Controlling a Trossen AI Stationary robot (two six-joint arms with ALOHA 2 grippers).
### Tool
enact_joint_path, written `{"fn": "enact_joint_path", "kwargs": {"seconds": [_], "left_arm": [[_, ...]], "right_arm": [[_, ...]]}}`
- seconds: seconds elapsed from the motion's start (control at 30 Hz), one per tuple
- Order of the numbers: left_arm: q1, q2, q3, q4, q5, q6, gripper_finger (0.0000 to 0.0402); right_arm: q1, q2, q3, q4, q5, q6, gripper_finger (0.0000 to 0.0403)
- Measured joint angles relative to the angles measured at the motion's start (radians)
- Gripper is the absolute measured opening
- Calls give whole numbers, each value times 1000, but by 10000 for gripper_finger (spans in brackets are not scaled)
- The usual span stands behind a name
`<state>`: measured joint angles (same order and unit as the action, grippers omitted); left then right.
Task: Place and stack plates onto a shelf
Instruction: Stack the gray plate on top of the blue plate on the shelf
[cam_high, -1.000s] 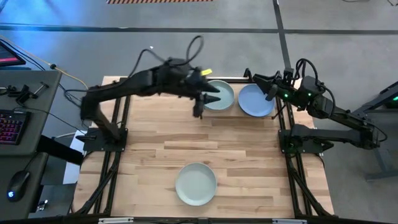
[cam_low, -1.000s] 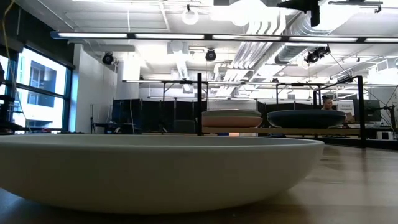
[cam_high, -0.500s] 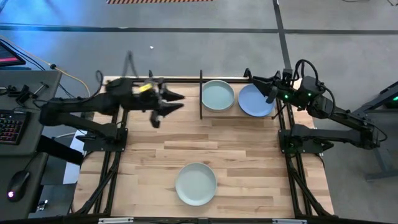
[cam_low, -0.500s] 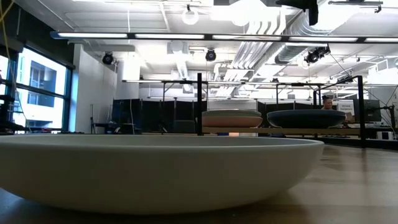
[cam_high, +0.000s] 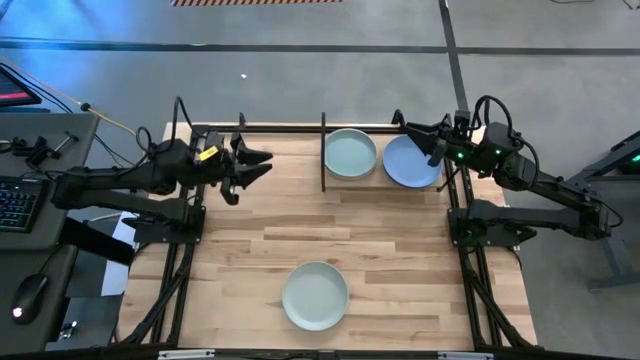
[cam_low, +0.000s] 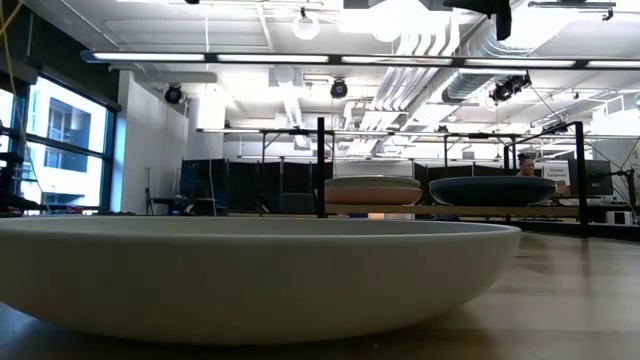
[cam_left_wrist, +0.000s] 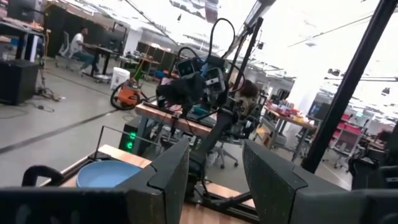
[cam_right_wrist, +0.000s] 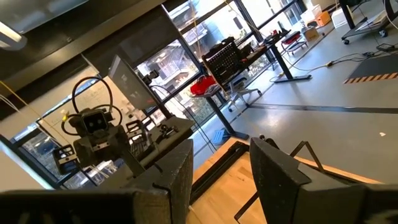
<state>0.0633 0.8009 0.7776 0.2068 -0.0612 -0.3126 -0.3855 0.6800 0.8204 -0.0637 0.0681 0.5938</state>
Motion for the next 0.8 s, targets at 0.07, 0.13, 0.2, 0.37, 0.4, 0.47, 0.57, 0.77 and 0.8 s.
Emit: {"fn": "enact_joint_path", "kwargs": {"seconds": [0.07,0.13,0.2,0.37,0.4,0.47,0.57,0.77,0.8], "left_arm": [[-1,0,0,3,0,0,142],[-1,0,0,5,0,0,142],[-1,0,0,5,0,0,142],[-1,0,0,5,1,0,142],[-1,0,0,5,1,0,142],[-1,0,0,5,1,0,142],[-1,1,0,5,1,0,142],[-1,1,0,2,1,-3,142],[0,1,0,2,1,-9,142]], "right_arm": [[0,0,0,0,0,0,140],[0,0,0,0,0,0,140],[0,0,0,0,-1,0,140],[0,1,0,1,-12,36,140],[0,5,0,3,-18,58,140],[6,20,0,18,-46,114,140],[61,78,0,60,-123,187,140],[308,293,0,85,-146,266,140],[351,338,0,87,-143,280,140]]}}
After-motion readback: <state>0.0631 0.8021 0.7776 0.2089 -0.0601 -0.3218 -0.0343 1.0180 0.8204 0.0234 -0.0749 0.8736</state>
